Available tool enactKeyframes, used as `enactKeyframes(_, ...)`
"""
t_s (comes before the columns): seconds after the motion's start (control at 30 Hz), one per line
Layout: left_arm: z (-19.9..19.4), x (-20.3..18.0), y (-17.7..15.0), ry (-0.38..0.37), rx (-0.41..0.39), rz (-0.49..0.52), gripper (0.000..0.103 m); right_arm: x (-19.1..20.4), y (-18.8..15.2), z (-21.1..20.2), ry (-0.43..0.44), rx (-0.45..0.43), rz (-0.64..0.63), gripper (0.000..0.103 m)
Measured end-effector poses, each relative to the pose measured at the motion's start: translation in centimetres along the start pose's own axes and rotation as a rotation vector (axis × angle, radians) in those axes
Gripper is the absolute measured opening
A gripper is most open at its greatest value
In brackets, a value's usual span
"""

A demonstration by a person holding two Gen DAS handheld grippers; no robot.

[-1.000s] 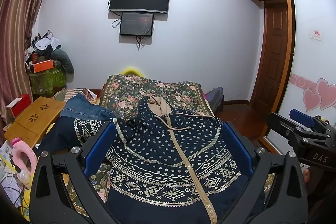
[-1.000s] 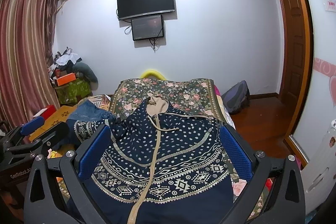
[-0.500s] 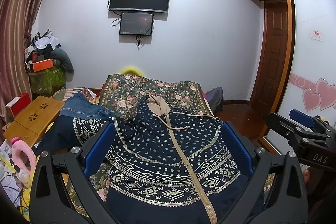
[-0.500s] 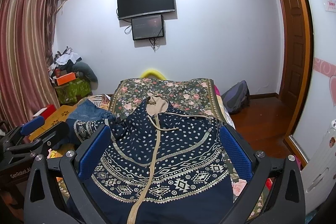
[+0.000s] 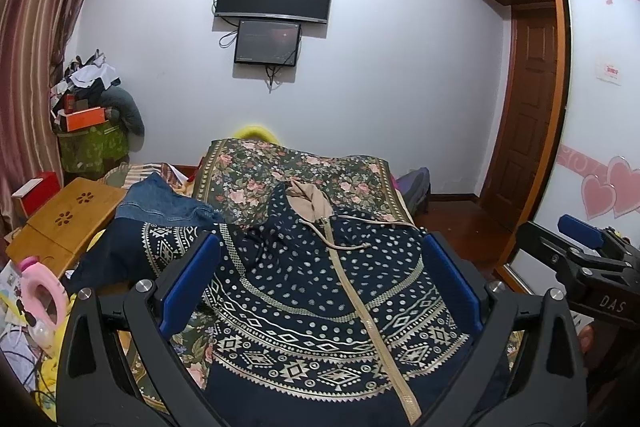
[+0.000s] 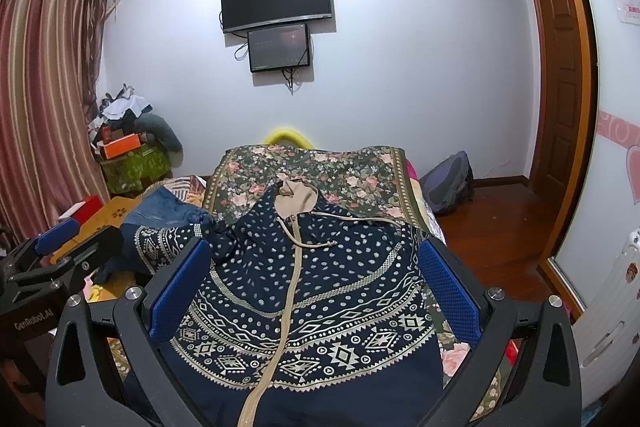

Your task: Fold large clothes

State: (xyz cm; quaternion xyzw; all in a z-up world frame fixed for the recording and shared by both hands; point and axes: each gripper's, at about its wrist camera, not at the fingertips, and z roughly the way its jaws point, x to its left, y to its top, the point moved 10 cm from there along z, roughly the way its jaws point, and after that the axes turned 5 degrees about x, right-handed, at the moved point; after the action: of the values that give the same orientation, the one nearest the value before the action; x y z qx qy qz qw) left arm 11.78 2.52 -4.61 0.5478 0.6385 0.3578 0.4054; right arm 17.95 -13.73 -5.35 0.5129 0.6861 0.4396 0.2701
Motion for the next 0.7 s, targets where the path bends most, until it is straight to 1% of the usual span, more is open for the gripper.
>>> enactKeyframes(0.17,1.3,3.0,1.0,0.060,-0.014,-0.030,0.101,0.0,0.2,1.4,-0.009,0.014,-0.011,0.103)
enactKeyframes(0.23,1.8,4.9,1.4,0.093,-0.022,-0.047,0.101,-0.1,0.3,2.0,-0.012,0.020,-0.014,0.103)
enactKeyframes(0.4,3.3,11.2,2.2,0.210,-0.036,-0.113,0.101,-0.2,0.7,4.1,-0.025,0.037,-0.032,0.103)
enactKeyframes(0.5,4.7,15.7,1.8,0.274,-0.015,-0.171,0.101,-0.3,0.8,5.6,-0.036,0.050,-0.041,0.103)
enactKeyframes(0.6,6.3,20.6,0.5,0.325,0.032,-0.254,0.101,-0.7,0.9,7.3,-0.047,0.065,-0.044,0.103)
enactKeyframes(0.67,7.2,23.9,-1.0,0.350,0.069,-0.328,0.101,-1.0,1.0,8.6,-0.062,0.078,-0.053,0.103)
enactKeyframes(0.7,8.0,25.9,-2.0,0.348,0.094,-0.384,0.101,-1.1,1.1,9.3,-0.073,0.084,-0.058,0.103)
